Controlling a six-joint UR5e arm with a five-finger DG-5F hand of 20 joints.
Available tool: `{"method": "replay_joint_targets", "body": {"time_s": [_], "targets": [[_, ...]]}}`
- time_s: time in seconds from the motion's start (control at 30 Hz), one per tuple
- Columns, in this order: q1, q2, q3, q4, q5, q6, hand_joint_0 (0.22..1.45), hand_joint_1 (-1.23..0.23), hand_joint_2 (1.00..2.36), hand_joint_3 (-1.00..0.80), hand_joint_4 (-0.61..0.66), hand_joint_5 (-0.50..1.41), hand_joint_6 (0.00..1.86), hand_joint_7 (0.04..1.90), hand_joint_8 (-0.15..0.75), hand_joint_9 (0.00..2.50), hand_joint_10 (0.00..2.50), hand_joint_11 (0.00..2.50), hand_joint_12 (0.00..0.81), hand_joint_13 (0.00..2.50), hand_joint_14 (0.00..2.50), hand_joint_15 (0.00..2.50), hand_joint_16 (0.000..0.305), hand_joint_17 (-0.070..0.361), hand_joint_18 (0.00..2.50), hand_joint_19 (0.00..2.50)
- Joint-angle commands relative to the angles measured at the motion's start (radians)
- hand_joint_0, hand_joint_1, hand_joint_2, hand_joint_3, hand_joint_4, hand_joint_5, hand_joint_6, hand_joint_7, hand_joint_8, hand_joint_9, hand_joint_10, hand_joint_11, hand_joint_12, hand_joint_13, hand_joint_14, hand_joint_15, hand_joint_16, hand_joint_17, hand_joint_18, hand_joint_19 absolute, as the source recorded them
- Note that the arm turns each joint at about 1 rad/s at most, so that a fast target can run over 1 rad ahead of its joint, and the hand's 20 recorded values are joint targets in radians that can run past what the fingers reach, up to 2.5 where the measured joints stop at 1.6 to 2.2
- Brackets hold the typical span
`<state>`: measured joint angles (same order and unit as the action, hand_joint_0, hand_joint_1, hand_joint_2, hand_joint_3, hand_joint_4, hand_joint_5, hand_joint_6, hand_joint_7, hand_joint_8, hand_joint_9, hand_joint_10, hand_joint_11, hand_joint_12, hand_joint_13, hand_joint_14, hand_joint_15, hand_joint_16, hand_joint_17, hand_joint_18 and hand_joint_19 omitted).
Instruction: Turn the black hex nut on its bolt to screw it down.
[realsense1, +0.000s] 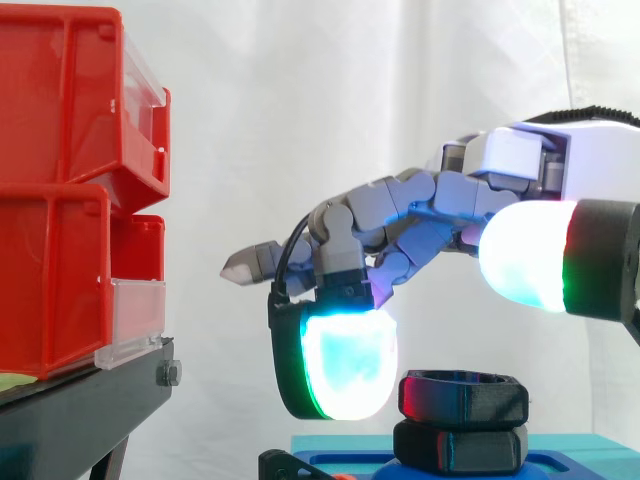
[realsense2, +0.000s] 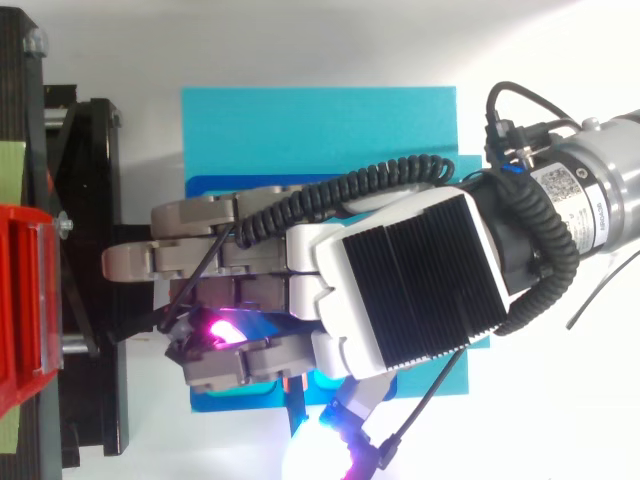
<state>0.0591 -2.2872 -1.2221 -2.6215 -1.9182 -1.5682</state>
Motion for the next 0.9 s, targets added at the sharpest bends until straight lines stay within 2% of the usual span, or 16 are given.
{"method": "replay_joint_targets", "body": {"time_s": [0.0, 0.1, 0.17, 0.23, 0.37, 0.87], "targets": [[-0.002, 0.0, 0.001, -0.025, -0.001, -0.001, 0.47, -0.07, 1.0, -0.5, 0.22, -0.04, 0.55, 1.36, 0.327, 0.82, 0.0, 0.18, 0.38, 0.39, 0.0, 0.0, 0.056, 0.125, 0.43, 0.27], [-0.002, 0.0, 0.0, -0.026, -0.001, -0.001, 0.47, -0.07, 1.0, -0.5, 0.22, -0.04, 0.55, 1.36, 0.33, 0.82, 0.0, 0.18, 0.381, 0.39, 0.0, 0.0, 0.056, 0.126, 0.44, 0.26], [-0.004, 0.0, -0.02, -0.018, -0.001, -0.001, 0.47, -0.07, 1.0, -0.5, 0.22, -0.05, 0.55, 1.35, 0.329, 0.82, 0.0, 0.18, 0.382, 0.39, 0.0, 0.0, 0.056, 0.126, 0.44, 0.27], [-0.007, 0.0, -0.039, 0.009, -0.001, -0.001, 0.47, -0.07, 1.0, -0.5, 0.22, -0.05, 0.55, 1.35, 0.331, 0.82, 0.0, 0.18, 0.382, 0.39, 0.0, 0.0, 0.056, 0.126, 0.44, 0.26], [-0.01, 0.0, -0.048, 0.072, -0.007, 0.002, 0.47, -0.07, 1.0, -0.5, 0.22, -0.05, 0.56, 1.36, 0.329, 0.82, 0.0, 0.18, 0.382, 0.39, 0.0, 0.0, 0.056, 0.126, 0.44, 0.26], [-0.01, 0.0, -0.048, 0.072, -0.01, 0.0, 0.47, -0.07, 1.0, -0.5, 0.22, -0.05, 0.57, 1.34, 0.329, 0.82, 0.0, 0.18, 0.382, 0.39, 0.0, 0.0, 0.056, 0.126, 0.44, 0.27]]}}
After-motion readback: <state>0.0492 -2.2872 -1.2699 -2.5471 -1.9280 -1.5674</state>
